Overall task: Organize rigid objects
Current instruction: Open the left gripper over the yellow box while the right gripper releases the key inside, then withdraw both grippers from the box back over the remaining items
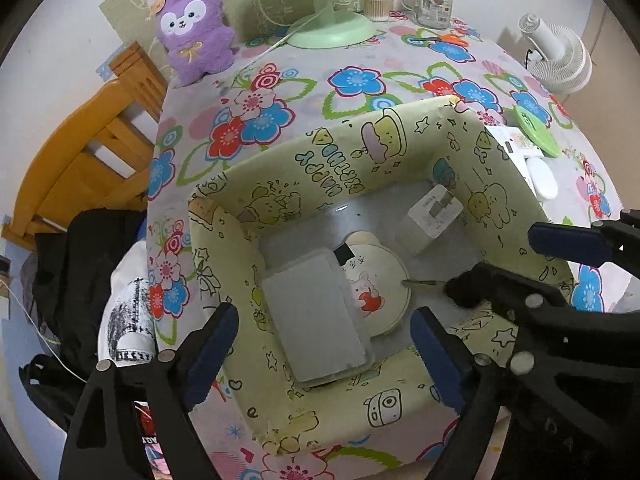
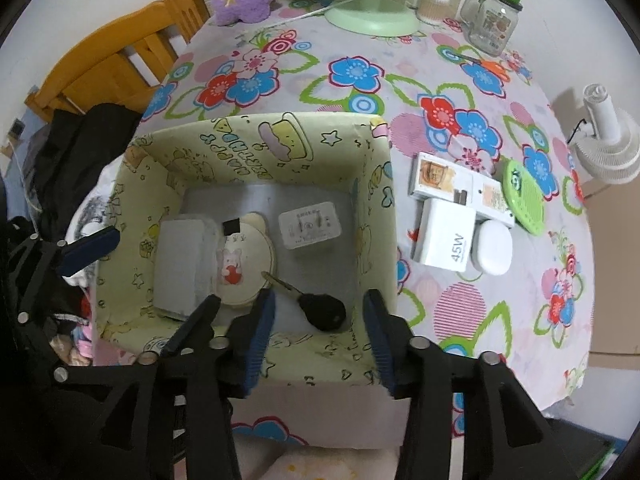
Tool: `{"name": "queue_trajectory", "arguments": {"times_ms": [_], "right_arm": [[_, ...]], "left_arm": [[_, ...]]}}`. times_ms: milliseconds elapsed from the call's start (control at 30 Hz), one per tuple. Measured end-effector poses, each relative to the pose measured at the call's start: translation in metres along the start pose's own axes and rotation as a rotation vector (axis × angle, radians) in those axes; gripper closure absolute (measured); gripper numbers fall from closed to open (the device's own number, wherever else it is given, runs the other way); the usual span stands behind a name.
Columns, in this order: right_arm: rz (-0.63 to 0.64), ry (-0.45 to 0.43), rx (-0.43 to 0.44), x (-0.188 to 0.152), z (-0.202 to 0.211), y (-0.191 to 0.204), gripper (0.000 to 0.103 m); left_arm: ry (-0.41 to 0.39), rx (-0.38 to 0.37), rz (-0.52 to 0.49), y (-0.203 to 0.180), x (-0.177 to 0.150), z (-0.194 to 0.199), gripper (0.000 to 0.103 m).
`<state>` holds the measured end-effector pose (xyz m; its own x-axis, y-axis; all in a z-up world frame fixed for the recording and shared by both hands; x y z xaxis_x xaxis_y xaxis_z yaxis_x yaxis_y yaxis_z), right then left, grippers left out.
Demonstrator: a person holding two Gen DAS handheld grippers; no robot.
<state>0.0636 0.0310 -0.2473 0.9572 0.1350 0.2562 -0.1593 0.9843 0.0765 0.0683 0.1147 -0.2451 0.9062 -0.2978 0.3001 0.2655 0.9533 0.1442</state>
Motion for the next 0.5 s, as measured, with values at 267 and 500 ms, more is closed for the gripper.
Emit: {"name": "queue_trajectory", "arguments": {"times_ms": [267, 500], "right_arm": [[0.001, -0.045, 0.046, -0.001, 0.014, 0.005, 0.036], [0.014, -0.092, 0.007, 0.002, 0.029, -0.007, 0.022]], "left_arm": [[-0.012, 0.013, 0.011, 0.000, -0.002, 0.007, 0.012], [-0.020, 0.005, 0.045, -0.004, -0.001, 0.017, 0.010]]}}
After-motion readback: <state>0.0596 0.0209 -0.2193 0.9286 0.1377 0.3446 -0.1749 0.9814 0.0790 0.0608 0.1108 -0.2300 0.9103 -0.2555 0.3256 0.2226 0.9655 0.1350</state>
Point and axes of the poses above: each gripper's, at about its wrist camera, not at the fingertips, and z roughly against the way its jaws point, y to its left, x to its top, the point moved 10 cm from there along -z, roughly the way its jaws point
